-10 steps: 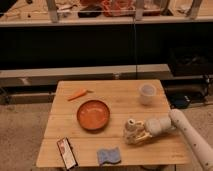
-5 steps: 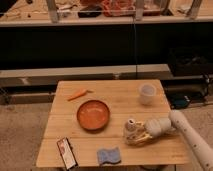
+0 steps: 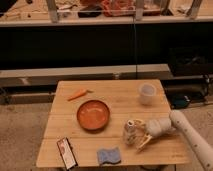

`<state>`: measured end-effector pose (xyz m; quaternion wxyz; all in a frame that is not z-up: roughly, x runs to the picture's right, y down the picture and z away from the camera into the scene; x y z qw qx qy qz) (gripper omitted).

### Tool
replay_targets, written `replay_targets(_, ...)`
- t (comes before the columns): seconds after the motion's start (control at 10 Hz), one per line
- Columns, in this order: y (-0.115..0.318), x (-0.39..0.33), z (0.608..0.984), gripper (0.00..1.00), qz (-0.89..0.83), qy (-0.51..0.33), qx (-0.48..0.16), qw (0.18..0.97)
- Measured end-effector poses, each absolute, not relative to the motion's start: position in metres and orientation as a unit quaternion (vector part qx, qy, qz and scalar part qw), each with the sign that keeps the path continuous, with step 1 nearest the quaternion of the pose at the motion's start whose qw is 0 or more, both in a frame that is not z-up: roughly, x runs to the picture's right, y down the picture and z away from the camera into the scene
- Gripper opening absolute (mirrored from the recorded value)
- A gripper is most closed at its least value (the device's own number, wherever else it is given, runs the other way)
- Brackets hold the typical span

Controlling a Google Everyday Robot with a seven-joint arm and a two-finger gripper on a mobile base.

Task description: Stand the bottle upright

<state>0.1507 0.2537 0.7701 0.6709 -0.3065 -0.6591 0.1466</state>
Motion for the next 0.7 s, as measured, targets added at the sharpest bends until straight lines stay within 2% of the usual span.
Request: replay_targets(0.7, 0.254, 0.183, 0.777, 0.80, 0.133, -0.584, -0.324, 0.733)
